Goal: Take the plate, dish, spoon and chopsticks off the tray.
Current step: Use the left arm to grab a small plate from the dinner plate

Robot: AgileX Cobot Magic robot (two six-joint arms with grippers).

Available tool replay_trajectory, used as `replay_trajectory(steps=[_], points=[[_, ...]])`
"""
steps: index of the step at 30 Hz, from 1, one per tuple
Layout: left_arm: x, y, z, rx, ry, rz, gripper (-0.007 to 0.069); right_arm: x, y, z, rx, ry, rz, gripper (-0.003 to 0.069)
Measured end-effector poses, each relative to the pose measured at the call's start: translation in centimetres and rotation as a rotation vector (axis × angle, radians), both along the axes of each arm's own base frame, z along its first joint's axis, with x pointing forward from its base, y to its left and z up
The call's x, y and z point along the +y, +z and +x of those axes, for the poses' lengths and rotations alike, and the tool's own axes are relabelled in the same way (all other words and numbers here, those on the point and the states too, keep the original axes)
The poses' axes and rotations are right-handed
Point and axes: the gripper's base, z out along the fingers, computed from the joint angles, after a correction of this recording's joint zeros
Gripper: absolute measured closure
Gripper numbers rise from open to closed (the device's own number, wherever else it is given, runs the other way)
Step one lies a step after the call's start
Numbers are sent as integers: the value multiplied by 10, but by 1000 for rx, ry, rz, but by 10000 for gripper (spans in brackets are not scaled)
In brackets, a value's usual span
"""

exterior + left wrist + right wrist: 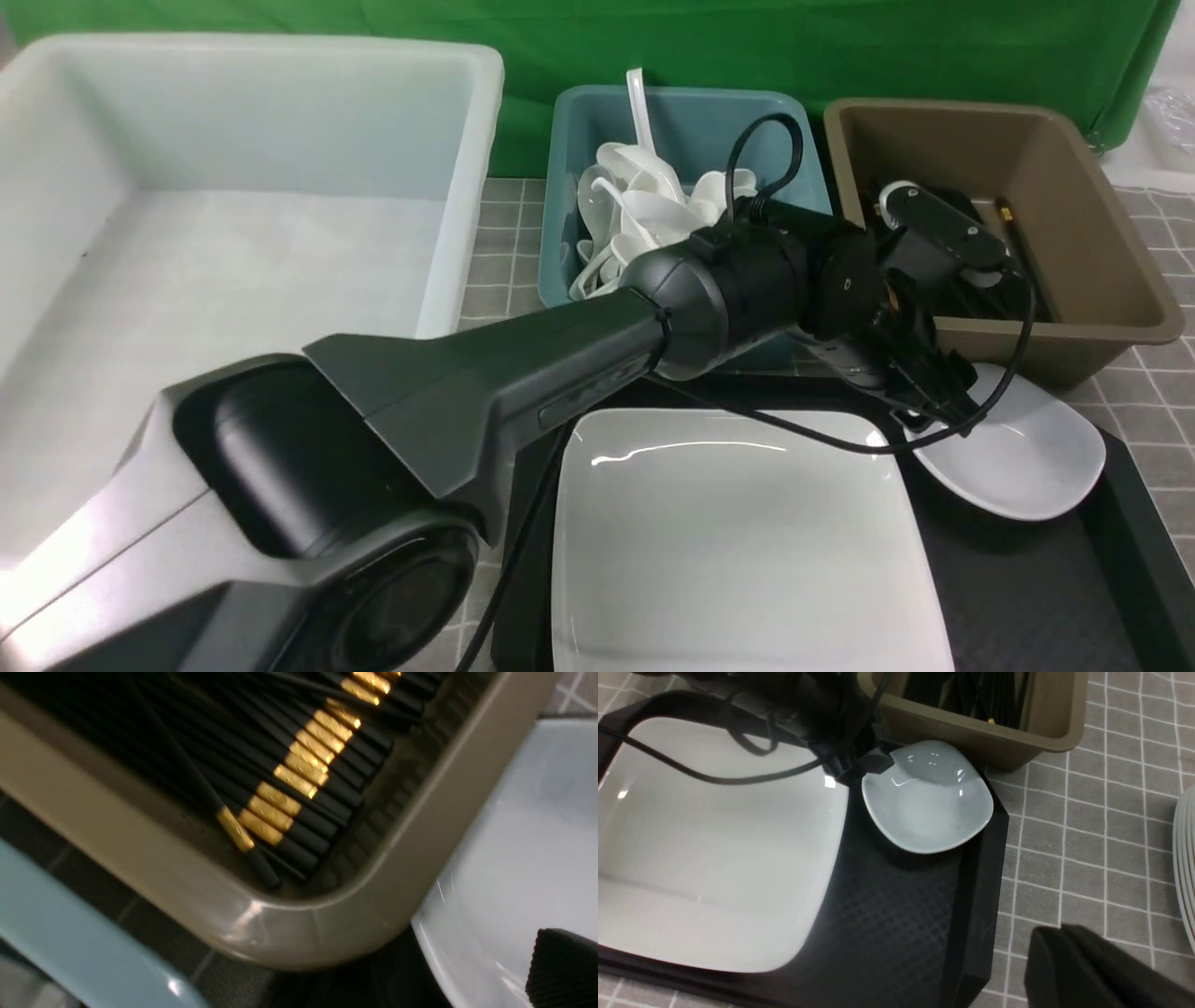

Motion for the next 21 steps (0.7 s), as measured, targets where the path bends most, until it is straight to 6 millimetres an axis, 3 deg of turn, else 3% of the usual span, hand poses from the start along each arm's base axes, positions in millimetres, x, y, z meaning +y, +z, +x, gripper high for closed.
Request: replay_trajectory(steps=[9, 21], points=[[-3, -17, 4, -5, 17, -12, 182, 0, 0, 0, 1, 2, 2, 638], [-5, -16, 1, 44, 5, -18, 184, 0, 0, 0, 2, 2, 3, 638]])
